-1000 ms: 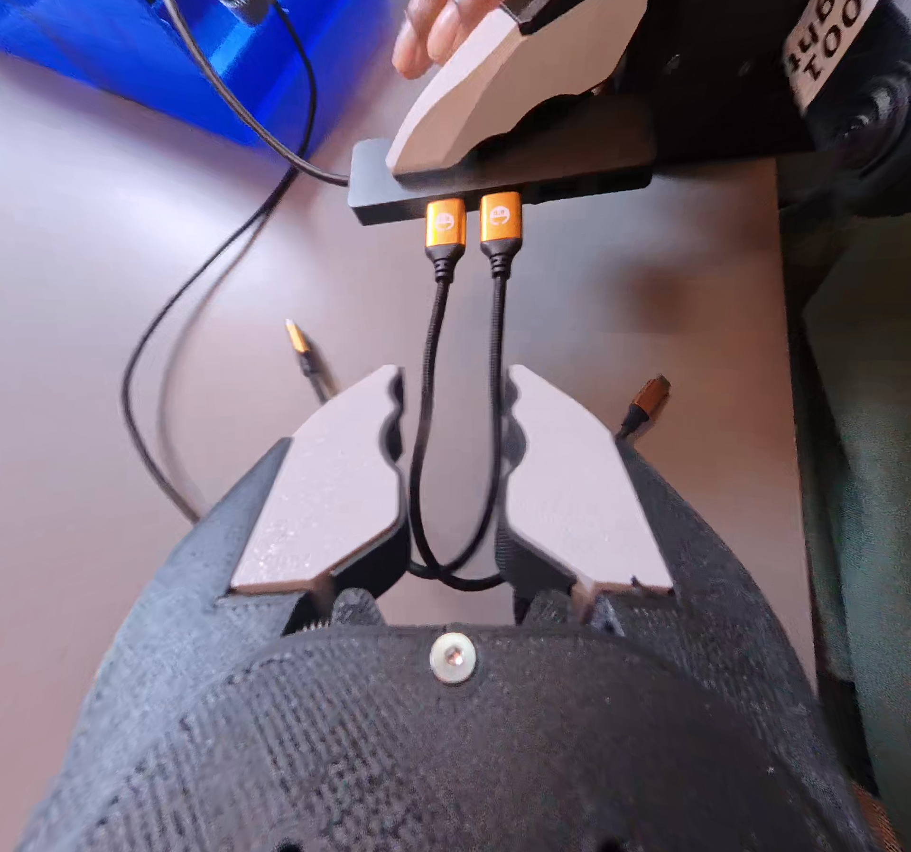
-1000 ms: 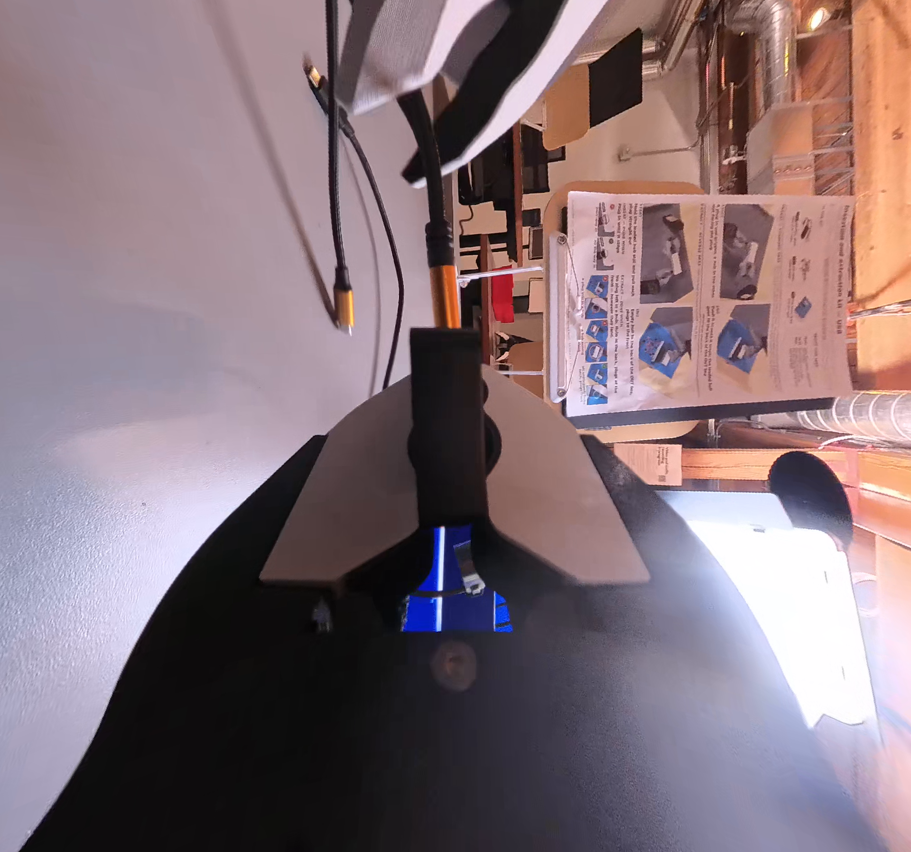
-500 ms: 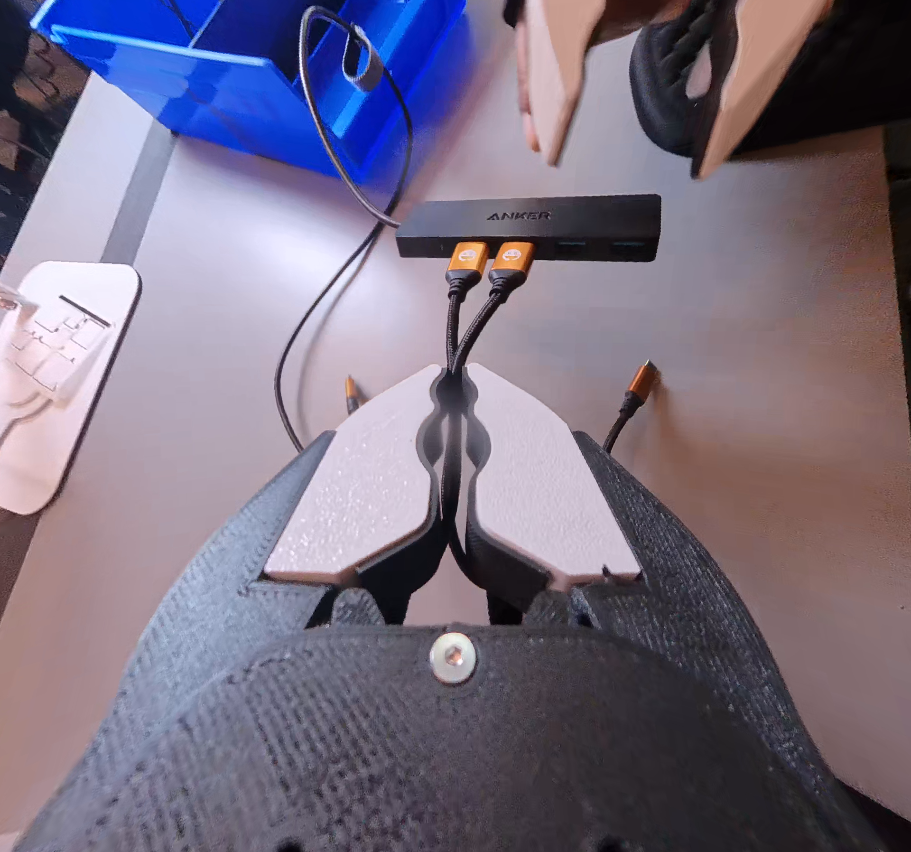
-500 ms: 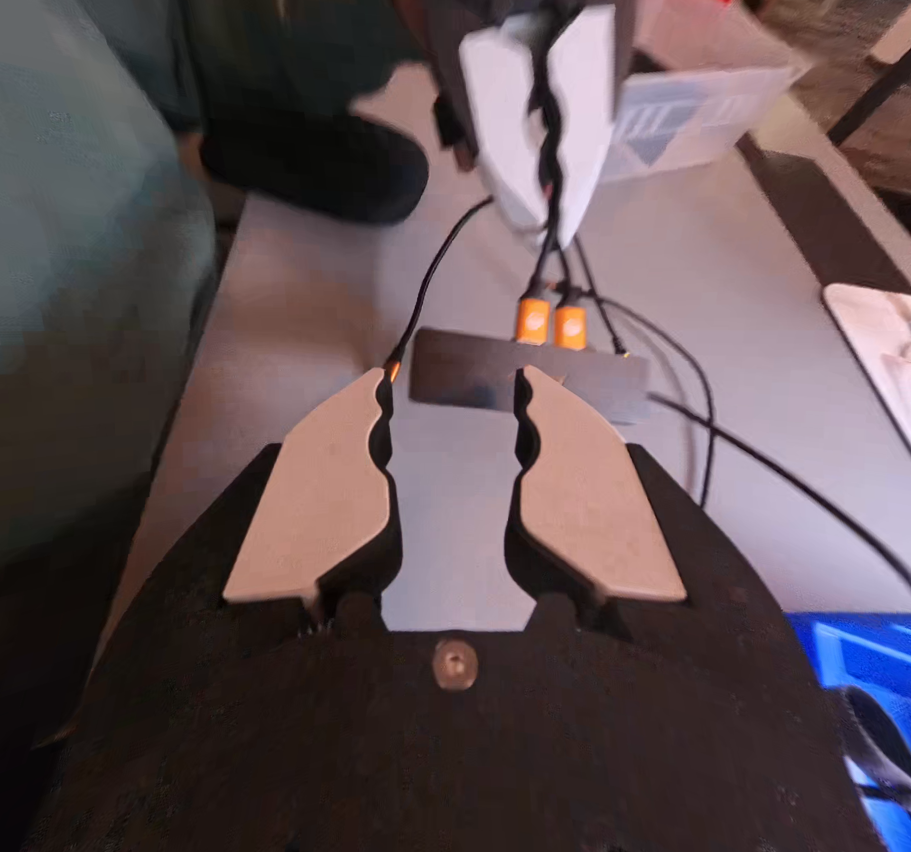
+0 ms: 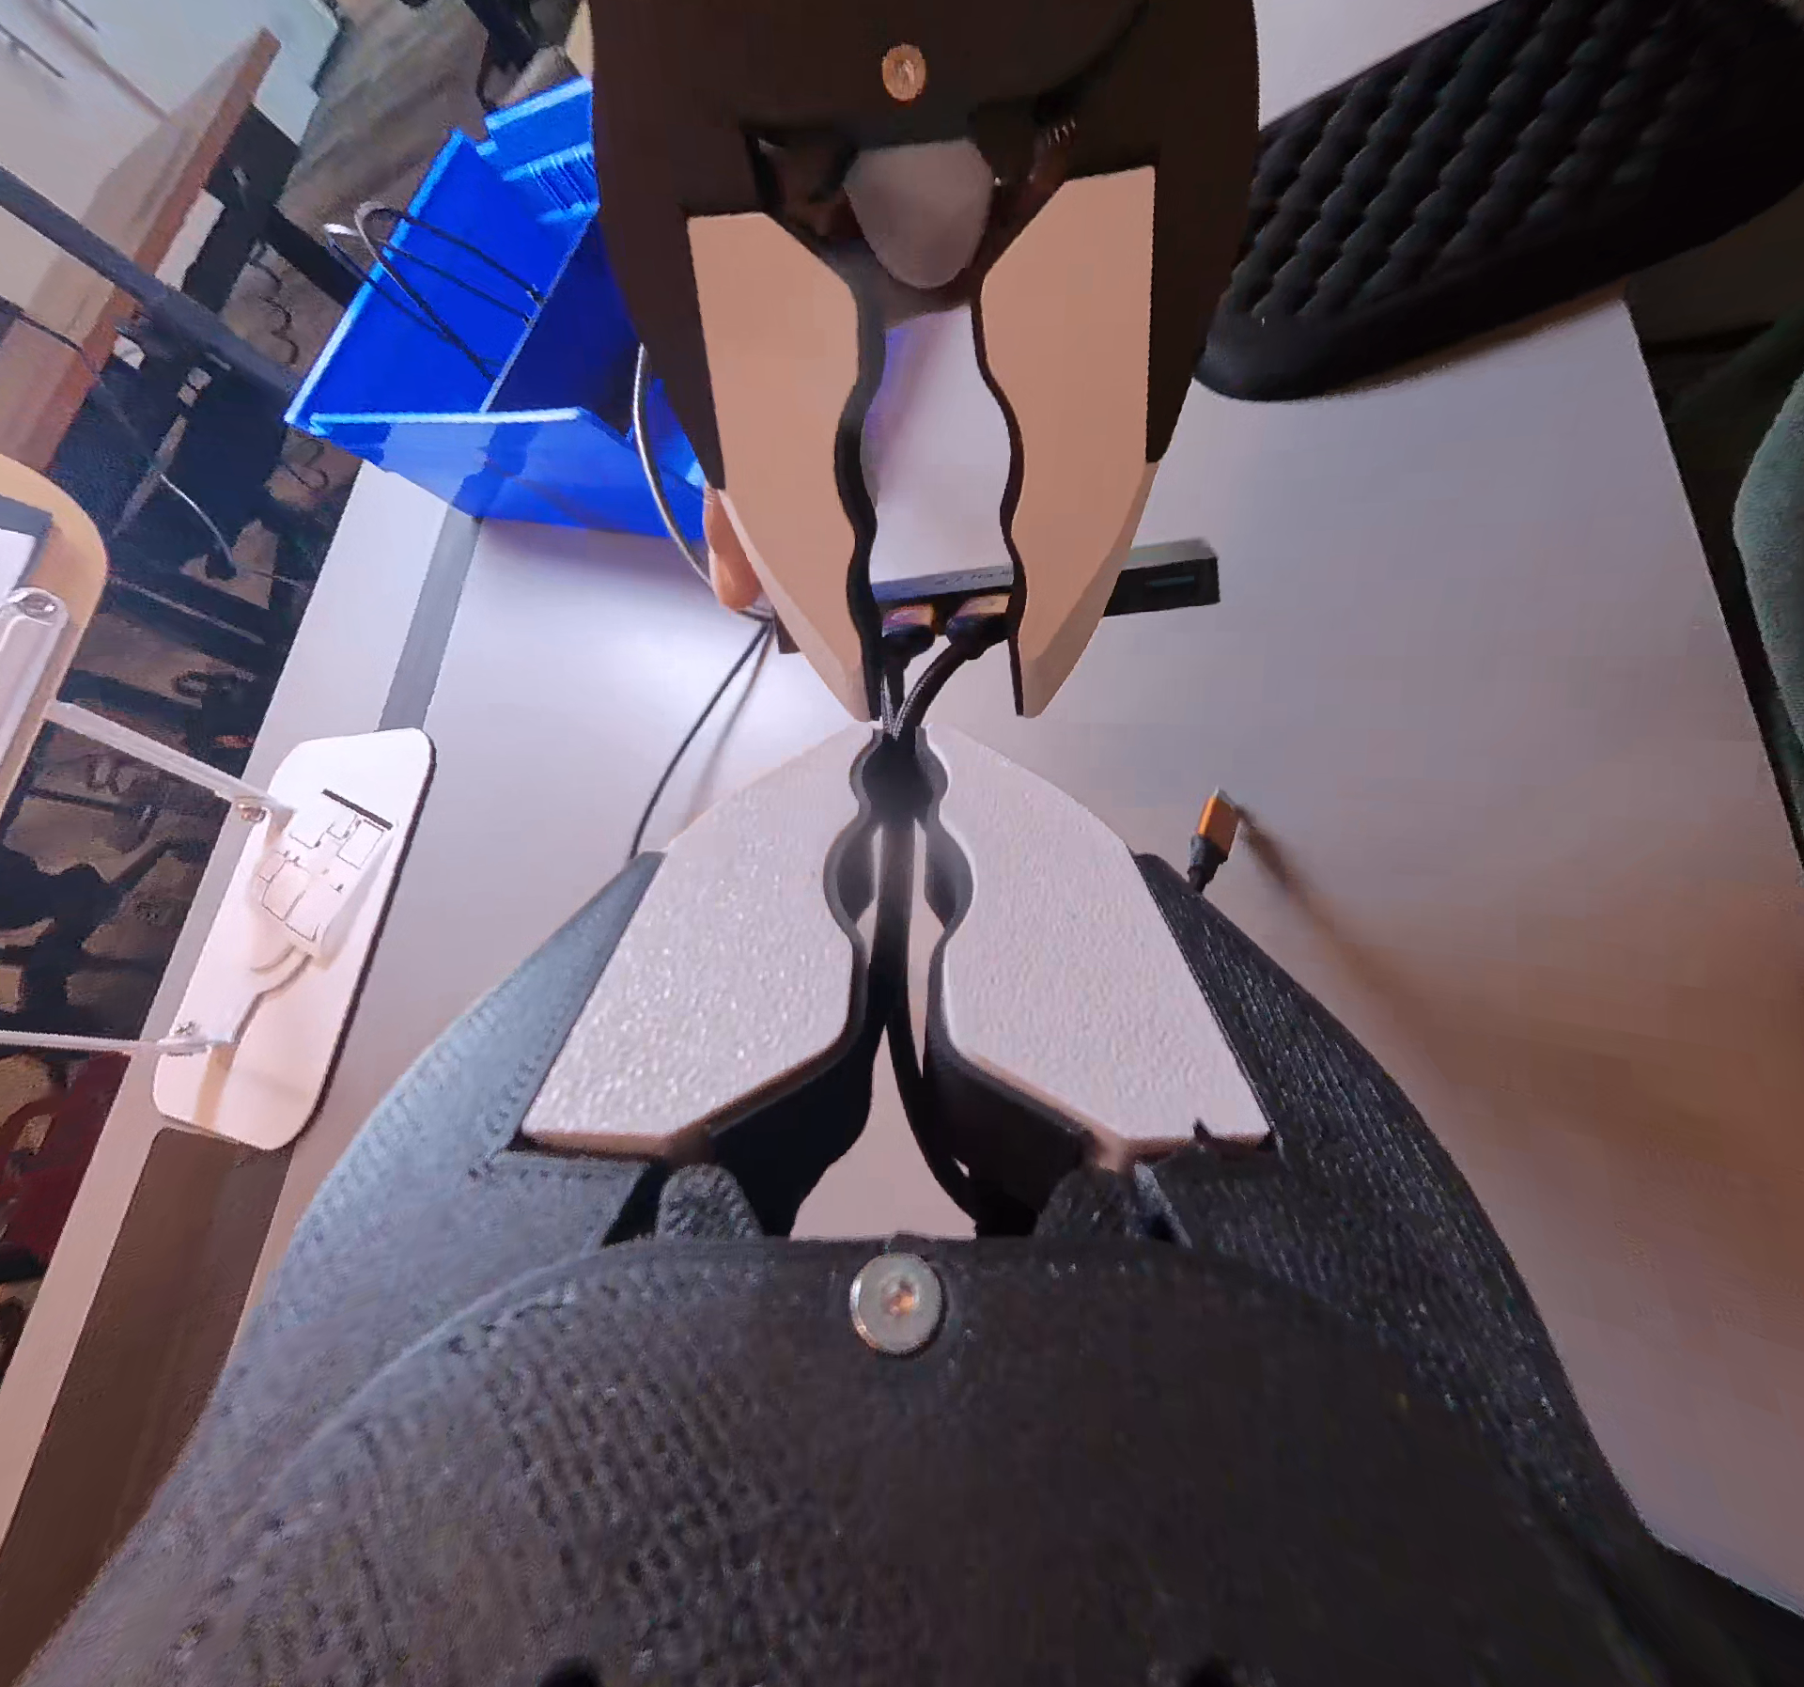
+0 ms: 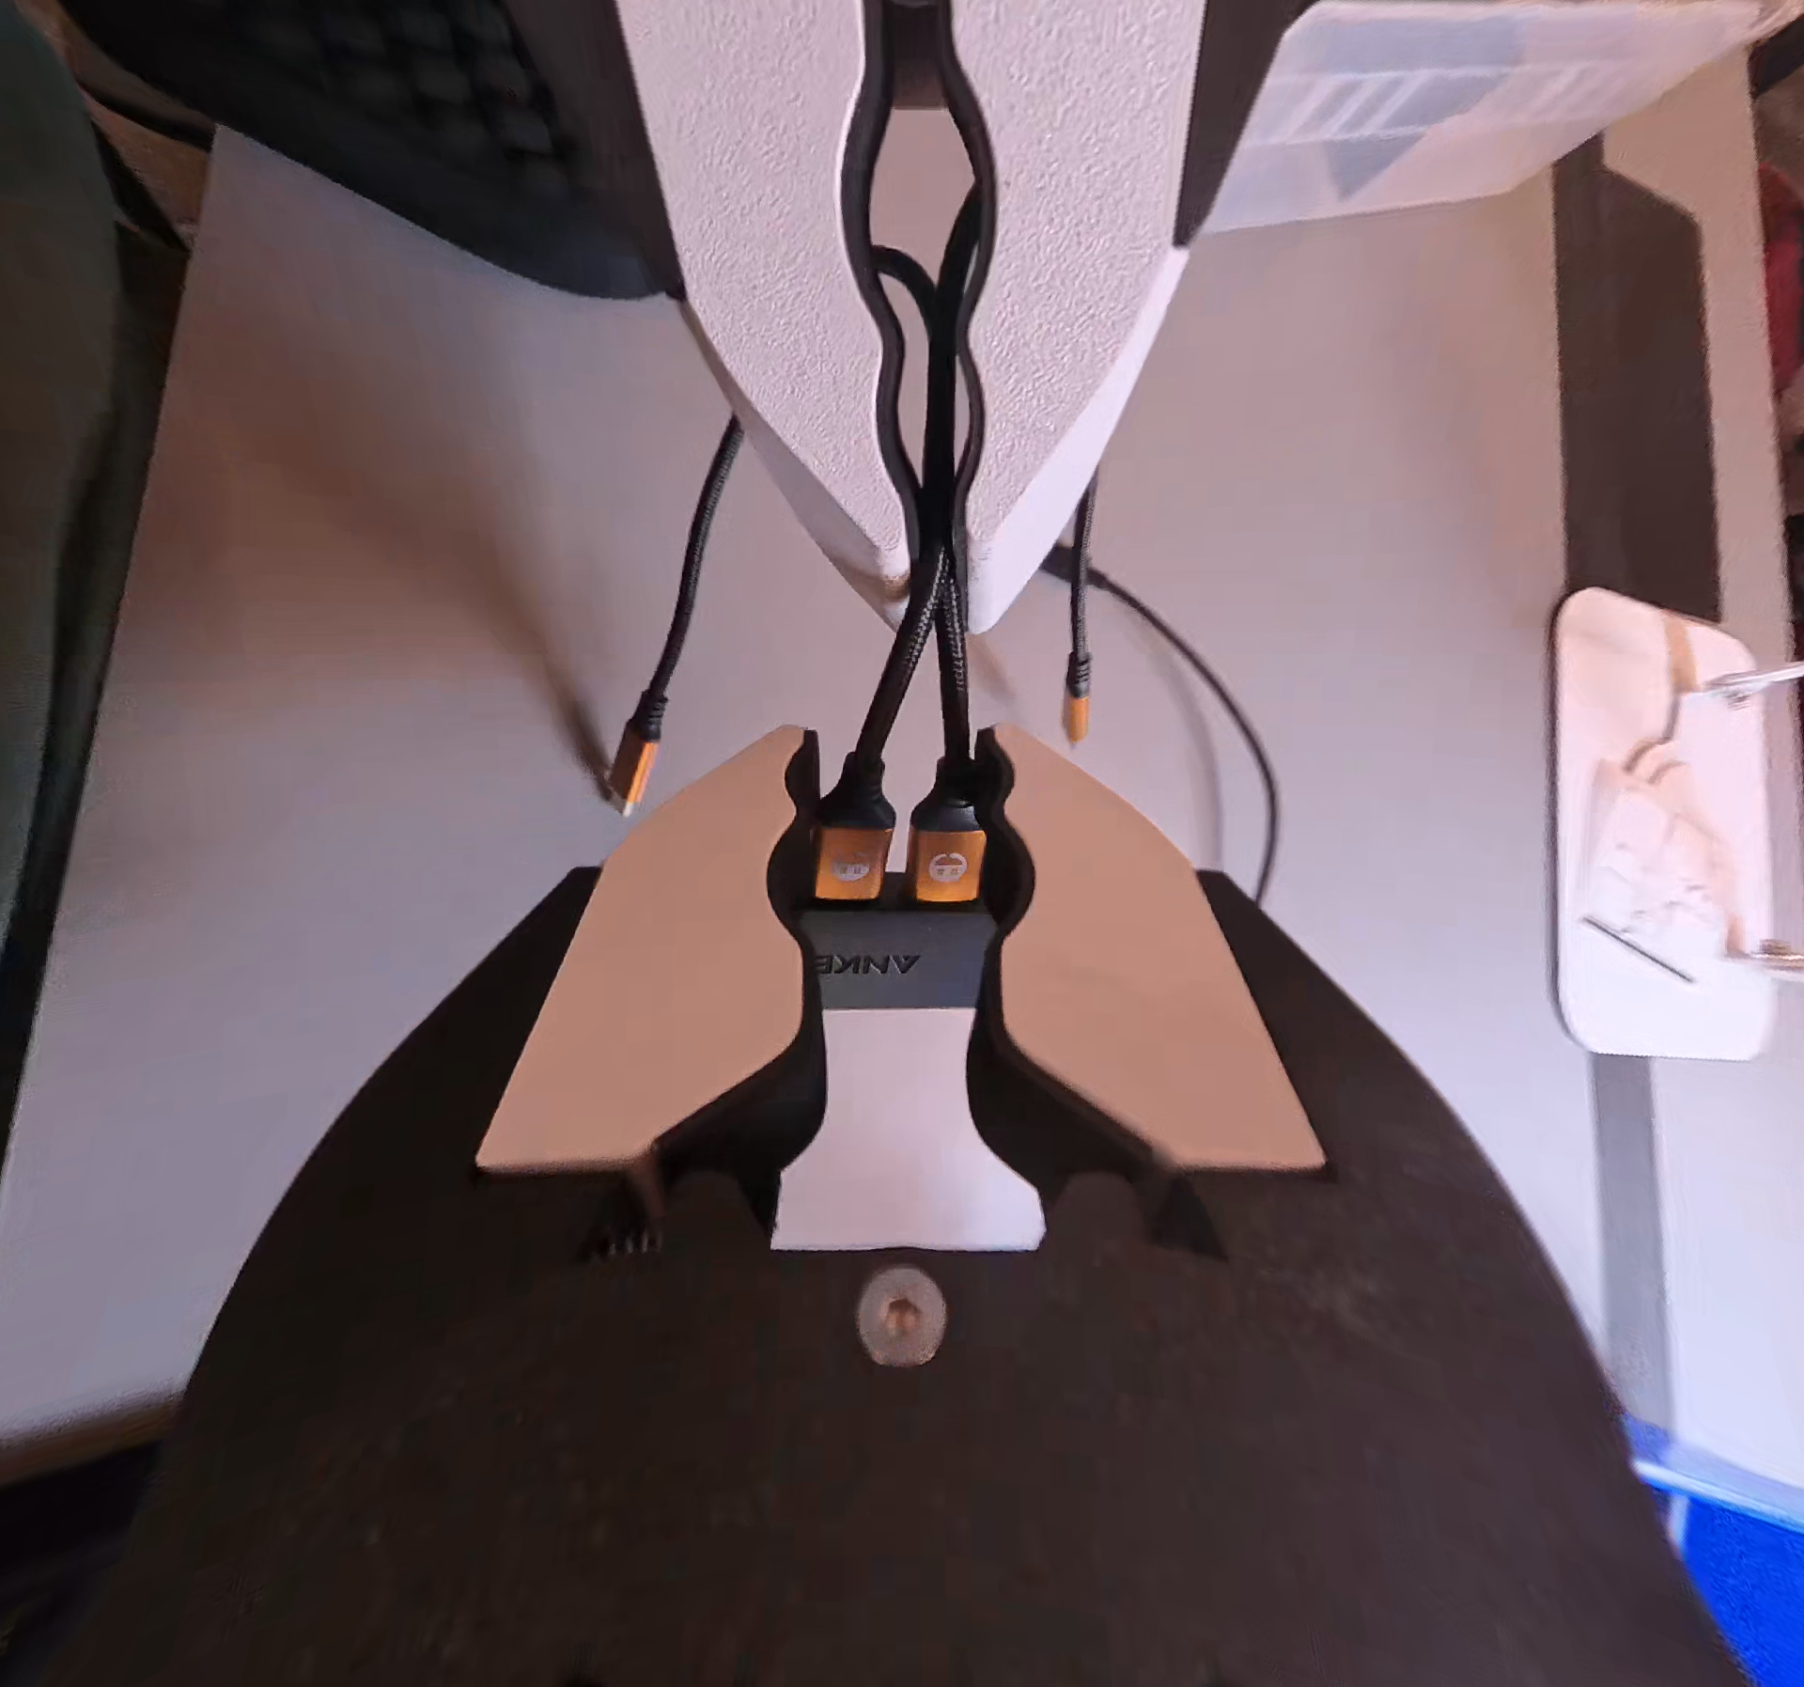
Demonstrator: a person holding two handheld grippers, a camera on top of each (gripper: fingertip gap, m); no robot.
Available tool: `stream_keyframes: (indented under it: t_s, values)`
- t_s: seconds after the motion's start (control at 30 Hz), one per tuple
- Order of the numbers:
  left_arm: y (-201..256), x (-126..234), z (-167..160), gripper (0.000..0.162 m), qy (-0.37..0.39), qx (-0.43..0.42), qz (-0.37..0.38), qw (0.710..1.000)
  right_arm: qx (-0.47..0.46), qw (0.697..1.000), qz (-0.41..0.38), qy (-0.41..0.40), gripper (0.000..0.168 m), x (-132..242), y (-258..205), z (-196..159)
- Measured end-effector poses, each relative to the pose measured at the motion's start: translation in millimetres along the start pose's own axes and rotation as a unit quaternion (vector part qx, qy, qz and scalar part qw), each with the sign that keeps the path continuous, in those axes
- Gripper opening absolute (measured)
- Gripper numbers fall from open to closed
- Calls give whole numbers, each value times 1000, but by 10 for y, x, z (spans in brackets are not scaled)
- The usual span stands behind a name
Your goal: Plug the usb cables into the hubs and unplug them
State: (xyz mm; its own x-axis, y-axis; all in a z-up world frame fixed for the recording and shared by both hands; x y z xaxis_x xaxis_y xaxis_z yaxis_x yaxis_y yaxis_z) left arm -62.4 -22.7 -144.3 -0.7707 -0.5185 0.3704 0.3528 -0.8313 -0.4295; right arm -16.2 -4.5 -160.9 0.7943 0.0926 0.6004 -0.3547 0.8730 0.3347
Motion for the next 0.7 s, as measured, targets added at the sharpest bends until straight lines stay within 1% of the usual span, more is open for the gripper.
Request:
stream_keyframes:
  t_s: [0.1, 0.2, 0.27, 0.37, 0.43, 0.47, 0.53, 0.63, 0.7]
  values:
    - [-67, 68, 93, 6, 56, 23, 5, 998, -1, 1000, -14, 27, 28, 84, 68, 123]
    - [-245, 252, 252, 23, 134, 49, 54, 988, -19, 998, -35, 54, 27, 263, 204, 201]
    - [-417, 489, 371, 30, 194, 64, 103, 973, -26, 996, -61, 62, 27, 431, 344, 214]
    - [-691, 928, 455, 34, 275, 94, 190, 938, -29, 990, -111, 85, 27, 840, 648, 327]
    - [-776, 1127, 424, 28, 308, 115, 214, 920, -28, 983, -152, 103, 27, 1188, 902, 474]
    - [-780, 1160, 382, 24, 314, 128, 208, 917, -25, 978, -174, 109, 27, 1370, 1042, 560]
    - [-792, 1122, 246, 23, 307, 161, 200, 916, -17, 968, -221, 120, 27, 1732, 1347, 741]
    - [-779, 911, -8, 23, 255, 181, 191, 930, -17, 951, -285, 116, 27, 2214, 1835, 910]
    - [-732, 758, -129, 23, 219, 175, 180, 943, -11, 939, -328, 99, 27, 2476, 2162, 899]
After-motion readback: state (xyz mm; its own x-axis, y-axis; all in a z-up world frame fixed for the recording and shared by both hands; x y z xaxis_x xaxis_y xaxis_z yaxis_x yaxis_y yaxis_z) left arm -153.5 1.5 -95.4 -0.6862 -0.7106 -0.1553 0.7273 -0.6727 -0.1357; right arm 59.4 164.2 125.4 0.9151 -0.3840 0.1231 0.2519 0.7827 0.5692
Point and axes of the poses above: each gripper's, where its closed fingertips meet, x back along the fingers, z out of its top, y = z × x across the jaws, the point moved 3 cm from there along x, back along the fingers, and after that the axes turned 11 degrees about y, right-handed, at the moved point
